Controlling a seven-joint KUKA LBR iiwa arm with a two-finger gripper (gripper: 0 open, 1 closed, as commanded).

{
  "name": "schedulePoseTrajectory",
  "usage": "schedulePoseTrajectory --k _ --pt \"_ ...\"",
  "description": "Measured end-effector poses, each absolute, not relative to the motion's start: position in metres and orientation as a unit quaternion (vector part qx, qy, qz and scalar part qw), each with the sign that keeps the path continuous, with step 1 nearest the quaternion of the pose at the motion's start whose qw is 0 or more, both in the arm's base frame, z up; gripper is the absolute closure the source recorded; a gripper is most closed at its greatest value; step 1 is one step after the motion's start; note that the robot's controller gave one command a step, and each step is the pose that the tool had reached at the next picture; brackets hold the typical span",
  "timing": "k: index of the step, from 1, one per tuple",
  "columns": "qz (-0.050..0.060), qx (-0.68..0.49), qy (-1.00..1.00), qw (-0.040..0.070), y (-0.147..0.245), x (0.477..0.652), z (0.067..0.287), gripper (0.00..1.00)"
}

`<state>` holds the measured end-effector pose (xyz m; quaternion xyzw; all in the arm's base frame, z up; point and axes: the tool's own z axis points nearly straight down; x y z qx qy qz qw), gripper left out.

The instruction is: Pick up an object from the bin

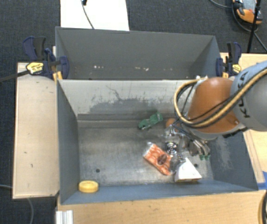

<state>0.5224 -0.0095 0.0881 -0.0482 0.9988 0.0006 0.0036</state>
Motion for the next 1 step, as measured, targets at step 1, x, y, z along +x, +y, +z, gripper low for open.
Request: schedulePoseTrajectory --k 1 --pt "0.000 -0.015 1.000 0.001 0.0049 0.5115 0.0965 0.00"
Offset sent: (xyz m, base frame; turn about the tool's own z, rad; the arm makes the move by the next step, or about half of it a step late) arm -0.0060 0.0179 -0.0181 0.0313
